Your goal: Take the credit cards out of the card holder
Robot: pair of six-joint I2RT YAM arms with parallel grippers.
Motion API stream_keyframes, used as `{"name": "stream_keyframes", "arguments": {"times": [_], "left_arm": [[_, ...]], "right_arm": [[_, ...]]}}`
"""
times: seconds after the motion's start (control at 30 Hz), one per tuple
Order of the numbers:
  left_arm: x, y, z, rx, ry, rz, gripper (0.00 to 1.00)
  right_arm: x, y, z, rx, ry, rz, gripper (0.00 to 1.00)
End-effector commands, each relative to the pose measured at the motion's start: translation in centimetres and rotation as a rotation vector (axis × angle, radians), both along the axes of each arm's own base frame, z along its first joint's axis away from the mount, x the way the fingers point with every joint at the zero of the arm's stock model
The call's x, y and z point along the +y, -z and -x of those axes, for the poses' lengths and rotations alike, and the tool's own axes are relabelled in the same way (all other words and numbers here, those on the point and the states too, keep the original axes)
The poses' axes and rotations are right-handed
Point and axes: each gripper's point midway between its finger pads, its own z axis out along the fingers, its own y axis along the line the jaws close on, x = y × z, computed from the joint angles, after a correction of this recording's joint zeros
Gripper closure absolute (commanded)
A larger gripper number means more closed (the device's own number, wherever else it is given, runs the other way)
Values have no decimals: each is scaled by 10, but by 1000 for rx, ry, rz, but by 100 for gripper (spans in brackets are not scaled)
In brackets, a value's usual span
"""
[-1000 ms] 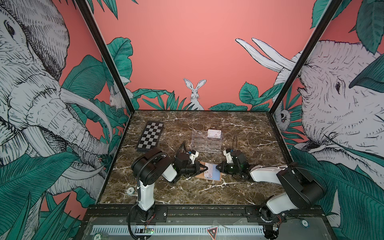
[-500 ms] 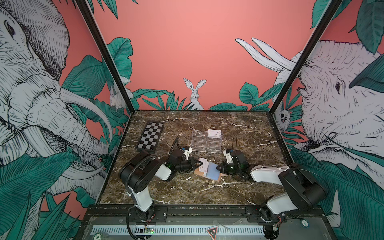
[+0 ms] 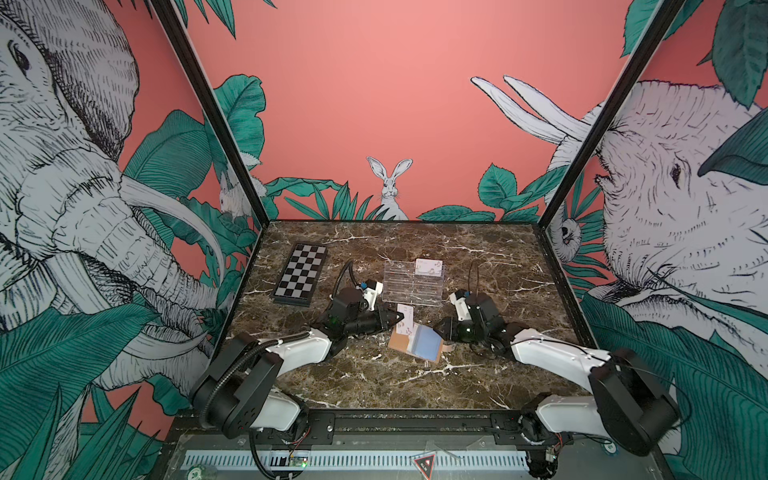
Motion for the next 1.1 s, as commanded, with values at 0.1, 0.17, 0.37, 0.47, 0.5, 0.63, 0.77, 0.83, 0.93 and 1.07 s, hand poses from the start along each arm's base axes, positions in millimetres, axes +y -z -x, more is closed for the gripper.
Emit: {"name": "stream_keyframes", "arguments": {"times": [0.1, 0.17, 0.37, 0.47, 0.5, 0.63, 0.77, 0.83, 0.93, 1.07], "left_arm": [[-6, -40, -15, -38, -29, 62, 100], [-13, -55, -15, -39, 1, 107, 100], [-23, -81, -23, -41, 13, 193, 100], [-30, -88, -24, -22, 27, 260, 100], [-31, -90, -25, -17, 30, 279, 100], [-41, -91, -25, 4, 45, 309, 100], [-58, -101, -23, 15, 79, 355, 100], [-66, -108, -23, 26, 93, 394, 100], [-75, -117, -25, 54, 103, 465, 100], [-83, -129, -30, 86, 114, 563, 100]], "right_arm": [[-42, -42, -14, -140, 96, 57, 24], [-51, -53, -15, -162, 115, 36, 19], [-58, -85, -22, -195, 142, -174, 16], [-55, -97, -28, -204, 151, -313, 16], [-54, -101, -29, -212, 148, -343, 17], [-48, -112, -31, -241, 126, -406, 20], [-43, -126, -31, -271, 101, -471, 25], [-41, -134, -31, -292, 89, -505, 29], [-38, -145, -29, -319, 70, -548, 34], [-37, -159, -26, -356, 53, -582, 39]]}}
